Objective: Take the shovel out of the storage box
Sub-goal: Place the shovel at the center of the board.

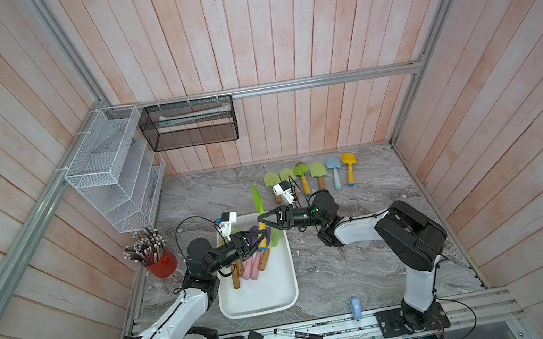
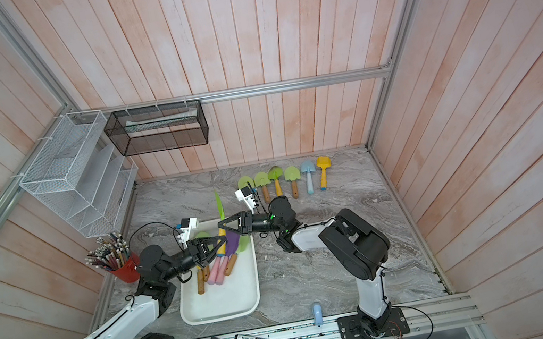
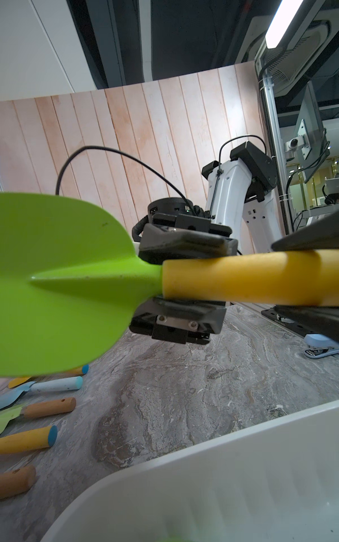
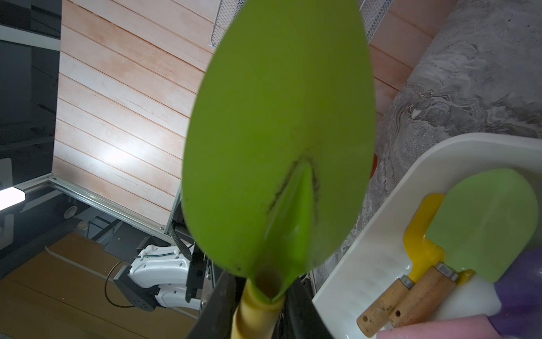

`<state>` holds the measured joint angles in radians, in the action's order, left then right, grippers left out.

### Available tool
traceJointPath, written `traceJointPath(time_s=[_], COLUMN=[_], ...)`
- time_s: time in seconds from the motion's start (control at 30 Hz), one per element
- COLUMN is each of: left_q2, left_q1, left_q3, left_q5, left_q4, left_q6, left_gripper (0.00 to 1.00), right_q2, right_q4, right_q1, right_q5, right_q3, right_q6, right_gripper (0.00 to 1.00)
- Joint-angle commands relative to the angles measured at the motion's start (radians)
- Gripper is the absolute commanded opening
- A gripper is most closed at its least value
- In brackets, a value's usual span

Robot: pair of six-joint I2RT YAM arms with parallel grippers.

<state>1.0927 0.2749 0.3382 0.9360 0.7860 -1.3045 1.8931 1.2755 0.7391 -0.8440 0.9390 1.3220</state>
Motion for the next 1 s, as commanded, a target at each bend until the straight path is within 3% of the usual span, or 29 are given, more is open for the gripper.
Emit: traceJointPath(time_s=[0.0, 0.23, 0.4, 0.5, 0.77, 0.97], left_q2=[0.016, 0.018, 0.014, -0.009, -0.099, -0.092], left_q1=[-0.002, 0.001, 0.001, -0.003, -0.011, -0.013], left_q3=[-0.019, -0.027, -0.012, 0.015, 0.143, 0.205], left_q5=[0.024, 0.03, 0.032, 0.03, -0.029, -0.133], left_q4=[0.025, 0.024, -0.029, -0.113, -0.528, -0.774], left_q6=[-0.002, 0.001, 0.029, 0.082, 0.338, 0.504], left_gripper=[0.17, 0.21, 0.55, 0.67, 0.68, 0.68], right_q2=[0.037, 0.048, 0.032, 0.011, -0.118, -0.272], right_q4=[0.16, 0.192, 0.16, 0.123, -0.054, -0.514], right_q1=[0.006, 0.005, 0.0, -0.013, -0.121, -0.208], right_q5=[-0.02, -0.018, -0.014, -0.012, -0.018, 0.044], right_q3=[0.039, 0.041, 0.033, 0.014, -0.075, -0.071], right_q6=[0.072, 0.122, 0.1, 0.09, -0.053, -0.321], right_gripper=[0.29, 0.19, 0.14, 0.14, 0.14, 0.14])
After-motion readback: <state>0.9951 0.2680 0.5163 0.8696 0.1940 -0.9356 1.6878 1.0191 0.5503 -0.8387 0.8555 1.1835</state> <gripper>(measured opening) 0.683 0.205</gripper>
